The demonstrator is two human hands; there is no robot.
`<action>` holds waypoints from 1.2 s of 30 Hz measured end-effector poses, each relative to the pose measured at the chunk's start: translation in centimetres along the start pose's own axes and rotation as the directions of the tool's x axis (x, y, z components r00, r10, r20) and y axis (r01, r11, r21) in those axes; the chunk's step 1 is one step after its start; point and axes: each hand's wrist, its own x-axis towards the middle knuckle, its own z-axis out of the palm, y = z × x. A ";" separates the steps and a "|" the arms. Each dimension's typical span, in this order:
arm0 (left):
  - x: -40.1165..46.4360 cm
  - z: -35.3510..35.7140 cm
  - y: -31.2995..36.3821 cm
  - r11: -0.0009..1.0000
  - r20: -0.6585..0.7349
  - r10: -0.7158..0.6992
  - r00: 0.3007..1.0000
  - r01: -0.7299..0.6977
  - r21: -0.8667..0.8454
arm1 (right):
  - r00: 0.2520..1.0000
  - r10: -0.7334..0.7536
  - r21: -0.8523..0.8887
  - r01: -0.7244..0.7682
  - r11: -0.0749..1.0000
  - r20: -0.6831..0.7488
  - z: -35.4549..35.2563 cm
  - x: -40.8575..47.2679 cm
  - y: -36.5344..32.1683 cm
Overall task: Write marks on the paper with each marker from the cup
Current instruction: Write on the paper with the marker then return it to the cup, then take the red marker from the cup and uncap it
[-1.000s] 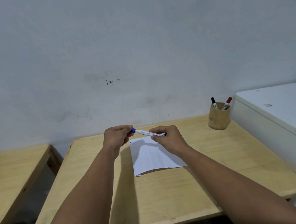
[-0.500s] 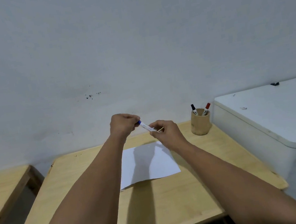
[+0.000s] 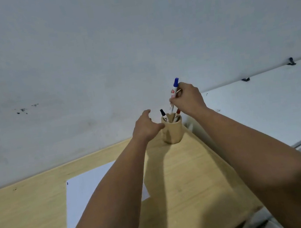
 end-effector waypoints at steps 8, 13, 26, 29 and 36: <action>2.4 4.6 -2.0 1.000 0.047 -0.016 0.999 0.017 -0.016 | 0.995 -0.016 -0.087 0.024 0.996 0.096 2.7 0.4 2.3; 2.6 5.7 -2.4 0.998 0.014 0.002 1.000 -0.001 -0.065 | 0.998 -0.057 0.014 0.057 0.998 0.010 2.1 1.0 3.5; 2.3 6.2 -2.1 0.999 0.008 0.014 1.000 -0.014 -0.032 | 0.986 0.122 -0.098 -0.111 0.989 0.113 3.0 -0.1 5.7; 2.3 5.7 -1.9 0.998 0.027 0.014 1.000 -0.015 0.058 | 0.995 0.101 -0.031 -0.101 0.994 0.017 2.0 0.2 4.4; 0.8 1.2 -0.6 0.996 -0.017 0.016 1.000 -0.015 0.093 | 0.983 0.038 0.458 0.051 0.888 -0.181 -2.3 1.4 -1.9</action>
